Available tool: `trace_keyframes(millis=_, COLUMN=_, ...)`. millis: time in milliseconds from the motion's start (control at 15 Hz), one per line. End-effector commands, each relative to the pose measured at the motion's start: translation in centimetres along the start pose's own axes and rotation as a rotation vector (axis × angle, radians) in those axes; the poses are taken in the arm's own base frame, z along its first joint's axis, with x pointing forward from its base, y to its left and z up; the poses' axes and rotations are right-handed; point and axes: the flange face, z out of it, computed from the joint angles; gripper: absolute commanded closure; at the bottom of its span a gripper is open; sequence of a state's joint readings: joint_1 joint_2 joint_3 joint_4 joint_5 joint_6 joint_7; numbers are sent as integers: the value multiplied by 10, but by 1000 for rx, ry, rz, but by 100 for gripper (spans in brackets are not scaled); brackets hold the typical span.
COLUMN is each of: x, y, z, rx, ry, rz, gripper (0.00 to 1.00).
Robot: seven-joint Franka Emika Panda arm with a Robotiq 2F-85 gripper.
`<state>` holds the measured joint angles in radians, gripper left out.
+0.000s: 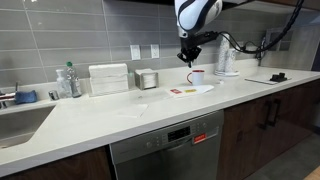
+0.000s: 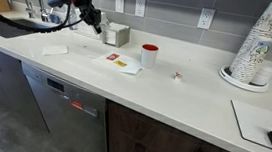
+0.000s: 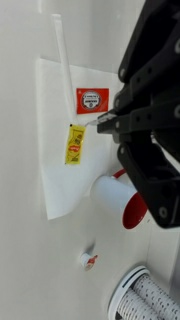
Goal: Put the white sachet on the white napkin on the right
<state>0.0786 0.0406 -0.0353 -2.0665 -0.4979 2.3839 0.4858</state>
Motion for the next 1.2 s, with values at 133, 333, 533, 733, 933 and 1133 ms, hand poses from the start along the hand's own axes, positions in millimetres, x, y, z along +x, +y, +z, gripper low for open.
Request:
trace_keyframes(millis=133, x=13, y=-10, z=27, rx=-123, ry=-63, rz=-166, gripper=99)
trace_keyframes(millis=333, x=12, y=-17, z=53, rx=-178, ry=-120, rz=-239, gripper=99)
trace_keyframes(millis=533, x=14, y=-18, z=85, rx=-263, ry=-129, rz=-279, gripper=99)
trace_keyframes(millis=733, x=19, y=-17, z=115, rx=-333, ry=-116, rz=-309, gripper=100)
trace_keyframes(millis=933, x=22, y=-16, z=144, rx=-384, ry=-102, rz=-339, gripper=100)
trace_keyframes(millis=1133, x=19, y=-13, z=169, rx=-416, ry=-114, rz=-377, gripper=100)
